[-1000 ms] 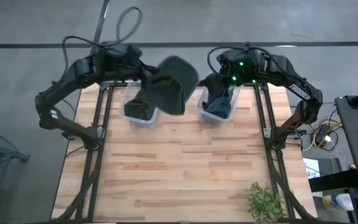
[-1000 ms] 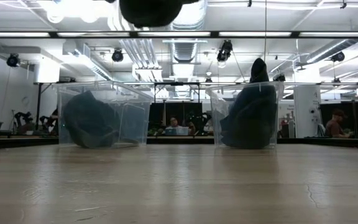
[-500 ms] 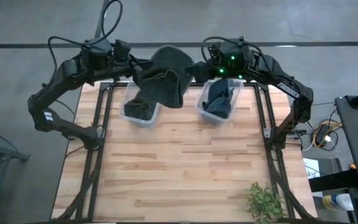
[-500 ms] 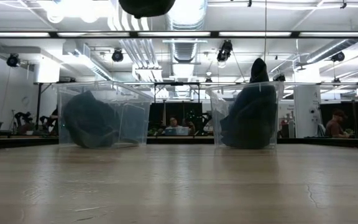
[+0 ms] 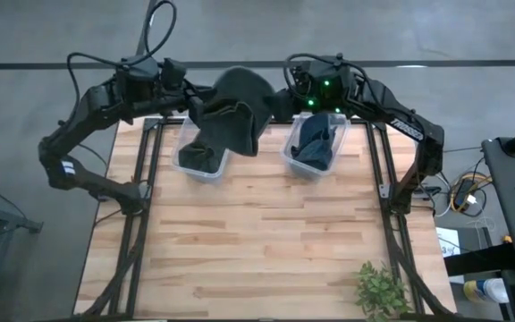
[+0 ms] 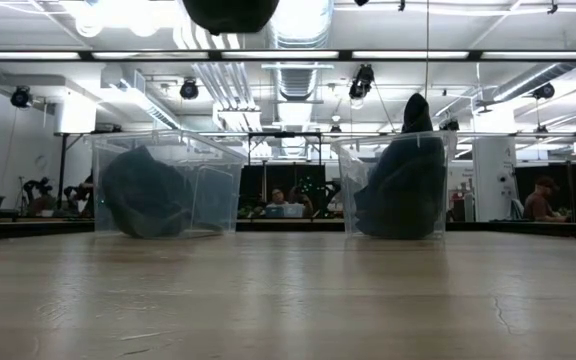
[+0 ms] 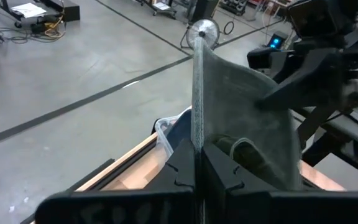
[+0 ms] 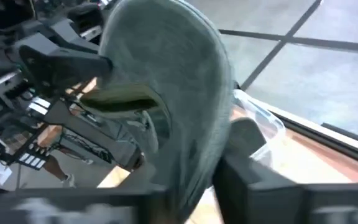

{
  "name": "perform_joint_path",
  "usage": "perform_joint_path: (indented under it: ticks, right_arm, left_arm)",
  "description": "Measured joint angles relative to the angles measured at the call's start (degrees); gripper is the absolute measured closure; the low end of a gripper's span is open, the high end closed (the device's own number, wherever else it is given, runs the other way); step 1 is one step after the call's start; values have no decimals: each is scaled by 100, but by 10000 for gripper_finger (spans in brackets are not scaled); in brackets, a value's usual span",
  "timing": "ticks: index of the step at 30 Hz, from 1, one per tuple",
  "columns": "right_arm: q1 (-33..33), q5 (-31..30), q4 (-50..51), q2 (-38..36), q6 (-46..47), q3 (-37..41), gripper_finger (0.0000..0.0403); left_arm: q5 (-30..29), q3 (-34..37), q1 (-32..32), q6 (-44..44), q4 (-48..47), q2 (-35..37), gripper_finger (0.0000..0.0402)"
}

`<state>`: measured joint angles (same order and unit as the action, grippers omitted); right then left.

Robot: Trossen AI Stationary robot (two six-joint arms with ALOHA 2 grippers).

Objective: Pick & Place hat
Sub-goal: Put the gray cap into the left transparent bin

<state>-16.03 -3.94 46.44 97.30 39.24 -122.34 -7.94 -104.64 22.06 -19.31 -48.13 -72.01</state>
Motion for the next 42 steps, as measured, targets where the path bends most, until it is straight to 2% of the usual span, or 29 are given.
perform_joint_path:
  ticks: [1,3,6,10,17,19,25,28,33,42]
  right_arm:
    - [-8,12,-2,19,-43,0,364]
    - [-22,17,-78,58,-117,0,382]
    - [-33,30,-29,91,-174,0,390]
    - [-37,93,-65,93,-329,0,392]
    - [-31,207,-40,102,-385,18,393]
    - [-38,240,-68,111,-340,51,393]
    - [-77,333,-221,224,-158,97,393]
    - [-94,576,-293,356,-56,109,394]
    - [-139,680,-455,586,6,109,394]
    - [-350,1600,-1824,1340,663,107,394]
  left_arm:
    - [6,0,0,22,-16,1,397]
    - [8,-4,0,108,-27,13,395]
    - [15,-3,0,130,-245,11,384]
    - [32,-2,106,-283,-564,0,367]
    - [205,-2,198,187,-900,17,325]
    - [23,-1,218,440,-907,69,307]
    - [-1100,-46,210,1329,-588,273,265]
    - [-1266,-75,227,1526,-323,438,261]
    - [-1203,-92,219,1541,-187,644,260]
    - [-1192,-85,221,1261,-189,954,260]
